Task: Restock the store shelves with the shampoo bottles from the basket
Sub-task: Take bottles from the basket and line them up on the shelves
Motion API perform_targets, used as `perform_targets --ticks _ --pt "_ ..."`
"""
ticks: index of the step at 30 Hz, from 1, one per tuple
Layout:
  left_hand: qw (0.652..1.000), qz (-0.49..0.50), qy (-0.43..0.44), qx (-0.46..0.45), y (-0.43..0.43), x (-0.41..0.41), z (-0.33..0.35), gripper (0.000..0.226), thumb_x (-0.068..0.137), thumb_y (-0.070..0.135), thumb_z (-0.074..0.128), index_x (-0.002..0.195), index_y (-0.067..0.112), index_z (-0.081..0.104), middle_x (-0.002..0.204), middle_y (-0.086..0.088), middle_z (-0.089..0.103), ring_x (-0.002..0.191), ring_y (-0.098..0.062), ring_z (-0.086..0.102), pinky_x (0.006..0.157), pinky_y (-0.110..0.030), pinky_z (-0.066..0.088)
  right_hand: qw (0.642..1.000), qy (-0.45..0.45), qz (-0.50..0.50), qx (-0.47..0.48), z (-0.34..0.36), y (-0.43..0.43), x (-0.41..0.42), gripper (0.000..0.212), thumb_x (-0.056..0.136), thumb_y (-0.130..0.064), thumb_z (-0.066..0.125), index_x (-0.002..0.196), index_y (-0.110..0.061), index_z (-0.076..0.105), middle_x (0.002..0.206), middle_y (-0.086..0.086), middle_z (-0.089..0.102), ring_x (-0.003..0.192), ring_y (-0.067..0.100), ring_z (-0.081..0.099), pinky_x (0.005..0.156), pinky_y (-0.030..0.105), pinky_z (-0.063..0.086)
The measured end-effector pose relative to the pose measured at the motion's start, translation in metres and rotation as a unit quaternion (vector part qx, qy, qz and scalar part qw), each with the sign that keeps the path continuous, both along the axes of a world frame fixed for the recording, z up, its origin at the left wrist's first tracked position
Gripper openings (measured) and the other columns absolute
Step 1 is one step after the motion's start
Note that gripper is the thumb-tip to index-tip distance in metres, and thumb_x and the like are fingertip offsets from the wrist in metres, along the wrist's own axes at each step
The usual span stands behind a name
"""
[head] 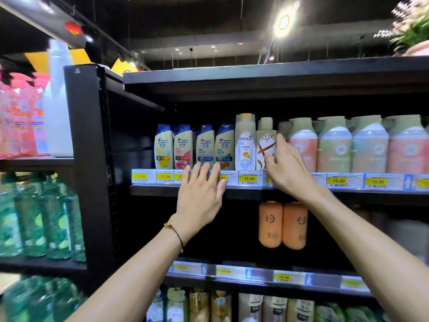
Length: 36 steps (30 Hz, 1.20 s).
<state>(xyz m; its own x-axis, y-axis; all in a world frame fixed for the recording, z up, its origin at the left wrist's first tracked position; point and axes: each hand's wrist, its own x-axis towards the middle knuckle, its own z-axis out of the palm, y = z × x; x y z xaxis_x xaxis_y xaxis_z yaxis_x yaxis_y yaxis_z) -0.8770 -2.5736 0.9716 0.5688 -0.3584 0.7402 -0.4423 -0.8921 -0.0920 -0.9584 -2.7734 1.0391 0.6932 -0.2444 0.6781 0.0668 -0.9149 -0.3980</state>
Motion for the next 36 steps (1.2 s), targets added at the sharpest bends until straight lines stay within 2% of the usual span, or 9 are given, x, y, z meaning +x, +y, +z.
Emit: perform_targets --ticks 2,5,8,14,19,22,27,33,36 --pt "1.000 -0.017 0.026 -0.002 0.007 -0.005 0.001 0.059 0.108 0.049 0.018 0.161 0.024 0.019 0.166 -0.004 0.026 0.156 -0.027 0.014 0.126 -0.049 0.009 0.999 -0.001 -0.011 -0.042 -0.012 0.010 -0.015 0.058 0.104 -0.022 0.041 0.155 -0.004 0.024 0.153 0.019 0.039 0.140 0.036 0.037 0.112 0.045 0.033" --pt "0.998 -0.036 0.046 -0.026 0.027 -0.018 -0.006 0.059 0.108 0.051 0.019 0.162 0.028 0.017 0.170 -0.002 0.017 0.158 -0.027 0.003 0.127 -0.049 0.005 0.995 -0.004 -0.035 -0.098 -0.036 0.030 -0.037 0.055 0.104 -0.028 0.043 0.153 -0.007 0.028 0.157 0.013 0.036 0.143 0.030 0.032 0.116 0.043 0.029" --pt "0.998 -0.035 0.055 -0.020 0.061 -0.035 -0.025 0.059 0.107 0.052 0.020 0.162 0.029 0.020 0.170 -0.001 0.019 0.158 -0.027 0.007 0.126 -0.050 0.007 0.988 0.018 -0.070 -0.137 -0.063 0.062 -0.056 0.061 0.103 -0.031 0.047 0.155 -0.004 0.029 0.158 0.016 0.035 0.147 0.031 0.030 0.121 0.042 0.023" --pt "0.995 -0.045 0.090 -0.009 0.158 -0.064 -0.097 0.059 0.106 0.051 0.026 0.159 0.025 0.031 0.165 -0.005 0.032 0.154 -0.031 0.022 0.123 -0.052 0.018 0.978 0.093 -0.096 -0.157 -0.131 0.154 -0.090 0.065 0.104 -0.037 0.046 0.158 -0.006 0.028 0.161 0.018 0.034 0.148 0.033 0.031 0.121 0.044 0.025" --pt "0.981 -0.035 0.192 0.003 0.242 -0.083 -0.184 0.057 0.106 0.049 0.032 0.157 0.024 0.035 0.164 -0.005 0.034 0.153 -0.030 0.025 0.123 -0.054 0.018 0.970 0.173 -0.078 -0.150 -0.210 0.233 -0.118 0.063 0.105 -0.038 0.043 0.158 -0.008 0.030 0.162 0.016 0.033 0.148 0.031 0.031 0.118 0.046 0.029" --pt "0.969 -0.019 0.246 0.018 0.286 -0.101 -0.241 0.055 0.106 0.049 0.034 0.155 0.024 0.038 0.163 -0.004 0.036 0.151 -0.029 0.028 0.121 -0.050 0.021 0.967 0.207 -0.047 -0.139 -0.267 0.272 -0.137 0.058 0.103 -0.036 0.046 0.152 -0.006 0.038 0.155 0.015 0.041 0.144 0.034 0.036 0.114 0.047 0.034" --pt "0.932 -0.007 0.358 0.049 0.343 -0.142 -0.343 0.051 0.105 0.045 0.038 0.150 0.021 0.042 0.153 -0.006 0.045 0.142 -0.029 0.039 0.113 -0.050 0.030 0.928 0.336 0.019 -0.159 -0.386 0.331 -0.169 0.060 0.102 -0.035 0.043 0.156 -0.011 0.031 0.158 0.011 0.036 0.146 0.029 0.031 0.114 0.042 0.032" --pt "0.874 0.052 0.477 0.073 0.401 -0.189 -0.464 0.047 0.104 0.041 0.043 0.146 0.021 0.045 0.145 -0.008 0.053 0.133 -0.032 0.048 0.107 -0.052 0.038 0.890 0.430 0.093 -0.120 -0.522 0.381 -0.189 0.056 0.101 -0.033 0.045 0.151 -0.011 0.034 0.154 0.010 0.038 0.144 0.031 0.032 0.109 0.046 0.034" --pt "0.822 0.082 0.554 0.103 0.432 -0.214 -0.520 0.053 0.104 0.044 0.039 0.153 0.024 0.035 0.152 -0.006 0.046 0.137 -0.032 0.044 0.111 -0.051 0.033 0.874 0.466 0.117 -0.067 -0.587 0.401 -0.207 0.061 0.100 -0.029 0.048 0.155 -0.009 0.033 0.156 0.011 0.039 0.143 0.031 0.035 0.110 0.044 0.035"
